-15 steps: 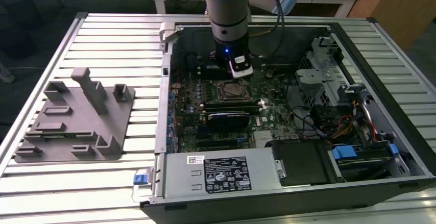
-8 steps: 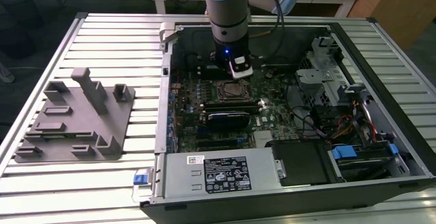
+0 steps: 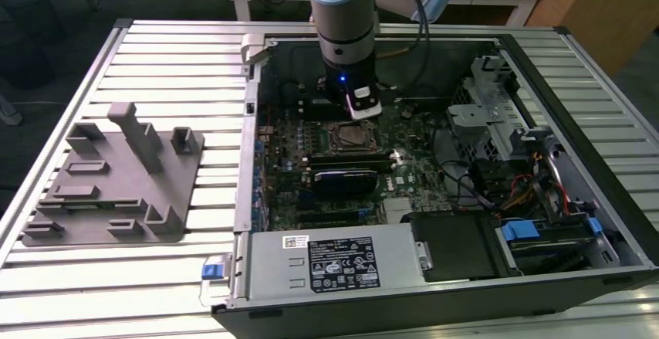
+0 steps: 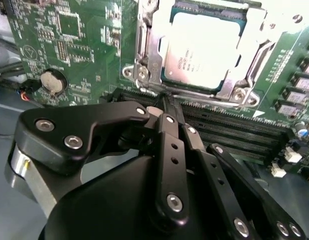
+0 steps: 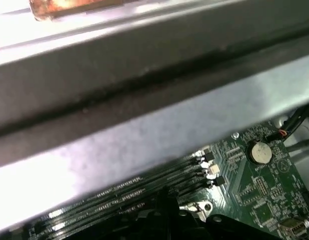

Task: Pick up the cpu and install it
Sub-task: 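Install the first cpu locking lever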

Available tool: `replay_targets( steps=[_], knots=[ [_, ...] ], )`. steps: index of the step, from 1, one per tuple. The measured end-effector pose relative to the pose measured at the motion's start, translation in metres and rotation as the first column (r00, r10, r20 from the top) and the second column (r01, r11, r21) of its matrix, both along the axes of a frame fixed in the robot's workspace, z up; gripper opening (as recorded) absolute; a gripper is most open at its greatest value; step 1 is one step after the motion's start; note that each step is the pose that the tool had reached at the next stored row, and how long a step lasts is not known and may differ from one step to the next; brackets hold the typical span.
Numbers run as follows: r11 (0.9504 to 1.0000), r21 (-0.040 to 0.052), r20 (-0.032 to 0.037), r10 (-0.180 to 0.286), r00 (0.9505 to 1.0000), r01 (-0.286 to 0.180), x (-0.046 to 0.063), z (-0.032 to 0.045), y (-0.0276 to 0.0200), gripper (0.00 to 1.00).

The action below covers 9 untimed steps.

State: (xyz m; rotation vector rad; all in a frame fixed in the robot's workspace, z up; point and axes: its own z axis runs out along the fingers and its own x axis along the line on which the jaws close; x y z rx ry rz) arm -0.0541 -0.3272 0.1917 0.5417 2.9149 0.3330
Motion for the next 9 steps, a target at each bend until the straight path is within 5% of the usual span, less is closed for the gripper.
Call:
replay_targets(
  steps=[4, 9],
  knots=[
    [1.0, 0.0, -0.0002, 0.0, 1.0, 0.0, 0.0, 0.0021, -0.0001, 0.11],
    [1.0, 0.0, -0.0003, 0.0, 1.0, 0.0, 0.0, 0.0152, -0.0001, 0.11]
  ],
)
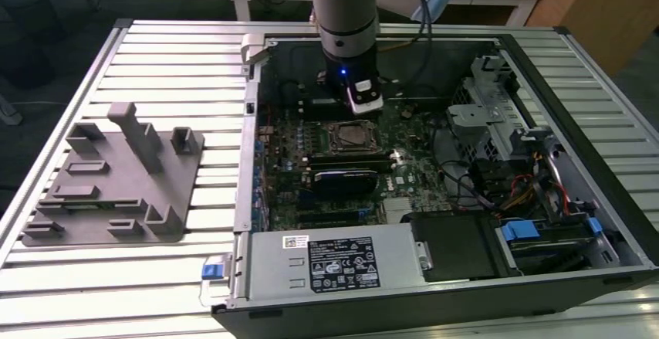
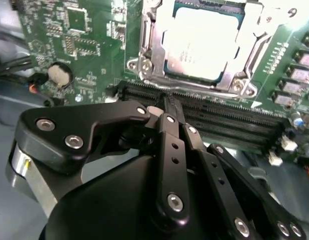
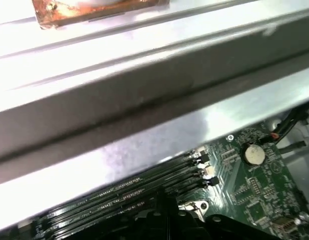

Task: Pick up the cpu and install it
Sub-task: 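Install the first cpu locking lever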

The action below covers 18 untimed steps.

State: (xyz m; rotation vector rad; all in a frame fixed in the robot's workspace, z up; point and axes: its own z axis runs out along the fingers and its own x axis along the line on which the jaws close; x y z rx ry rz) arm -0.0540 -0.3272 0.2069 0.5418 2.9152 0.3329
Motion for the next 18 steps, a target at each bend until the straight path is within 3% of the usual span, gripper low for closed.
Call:
replay_targets(
  steps=[6, 9, 11, 17, 18],
  knots=[
    [1.0, -0.0001, -0.0001, 0.0, 1.0, 0.0, 0.001, 0.0153, 0.0, 0.11],
    [0.9999, -0.0107, -0.0002, -0.001, 1.0, 0.001, 0.002, 0.0157, 0.0, 0.11],
    [0.9993, -0.0371, -0.0002, -0.003, 1.0, 0.003, 0.002, 0.0157, 0.0, 0.11],
    [0.9893, -0.1455, -0.0006, -0.006, 1.0, 0.006, 0.003, 0.0157, 0.0, 0.11],
    [0.9874, -0.1582, -0.0013, -0.006, 1.0, 0.005, 0.004, 0.0158, 0.0, 0.11]
  ],
)
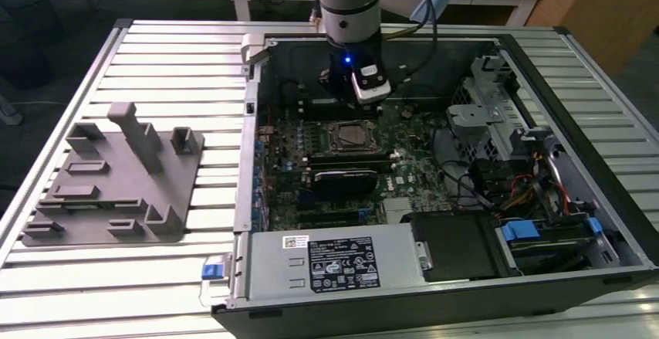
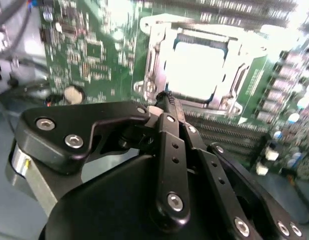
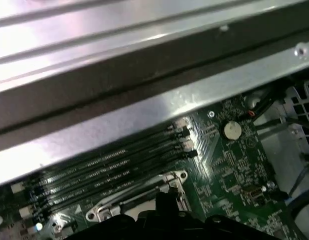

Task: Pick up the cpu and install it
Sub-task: 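Install the first cpu locking lever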

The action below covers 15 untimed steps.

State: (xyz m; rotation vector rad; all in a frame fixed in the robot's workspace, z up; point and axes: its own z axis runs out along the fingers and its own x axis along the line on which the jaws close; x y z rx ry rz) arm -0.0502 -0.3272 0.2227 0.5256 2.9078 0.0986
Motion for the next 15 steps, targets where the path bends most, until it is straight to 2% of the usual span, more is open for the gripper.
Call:
replay_targets(
  steps=[1, 5, 6, 7, 9, 13, 14, 15],
  knots=[
    [1.0, -0.0038, -0.0007, 0.0, 1.0, 0.0, 0.0, -0.0001, 0.0001, 0.11],
    [1.0, -0.0044, -0.0018, 0.0, 1.0, 0.0, 0.0, 0.0, 0.0, 0.11],
    [1.0, -0.006, -0.0046, 0.0, 1.0, 0.0, 0.001, -0.0002, 0.0001, 0.11],
    [1.0, -0.0083, -0.0133, 0.0, 0.9999, 0.0, 0.002, -0.0004, 0.0001, 0.11],
    [0.9999, -0.012, -0.0361, 0.0, 0.9993, 0.0, 0.004, -0.0008, 0.0, 0.11],
    [0.9999, -0.0158, -0.1048, 0.0, 0.9945, -0.001, 0.01, -0.0012, 0.0, 0.11],
    [0.9999, -0.0159, -0.1149, 0.0, 0.9934, -0.002, 0.011, -0.0013, -0.0001, 0.11],
    [0.9999, -0.0161, -0.117, 0.0, 0.9931, -0.002, 0.011, -0.0013, -0.0004, 0.11]
  ],
)
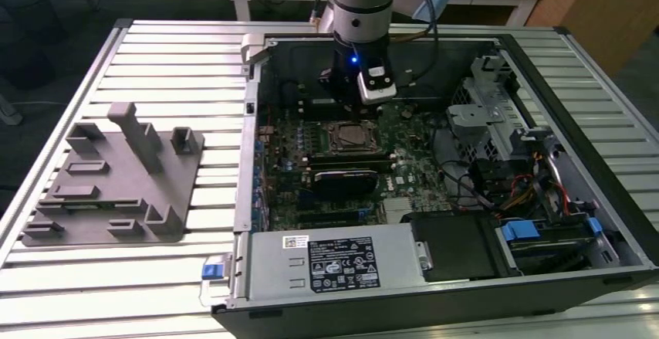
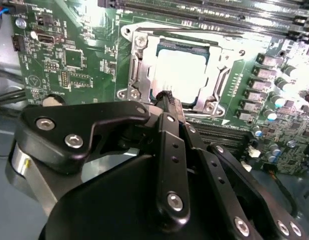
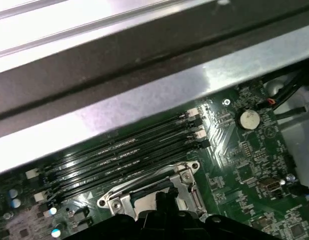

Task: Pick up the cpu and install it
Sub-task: 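Install the first cpu locking lever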

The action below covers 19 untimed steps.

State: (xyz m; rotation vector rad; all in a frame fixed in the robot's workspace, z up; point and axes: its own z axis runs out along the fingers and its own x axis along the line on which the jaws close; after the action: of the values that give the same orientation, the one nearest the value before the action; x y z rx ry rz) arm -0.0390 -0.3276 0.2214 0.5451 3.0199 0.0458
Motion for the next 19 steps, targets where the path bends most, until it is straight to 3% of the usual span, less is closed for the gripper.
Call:
replay_targets(
  steps=[6, 15, 19],
  knots=[
    [1.0, 0.0002, -0.0003, 0.0, 1.0, 0.0, 0.001, -0.0001, -0.006, 0.11],
    [1.0, 0.0002, -0.0004, 0.0, 1.0, 0.0, 0.001, -0.0005, -0.022, 0.11],
    [1.0, 0.0024, -0.0003, 0.0, 1.0, 0.0, 0.001, -0.0005, -0.0271, 0.11]
  ],
)
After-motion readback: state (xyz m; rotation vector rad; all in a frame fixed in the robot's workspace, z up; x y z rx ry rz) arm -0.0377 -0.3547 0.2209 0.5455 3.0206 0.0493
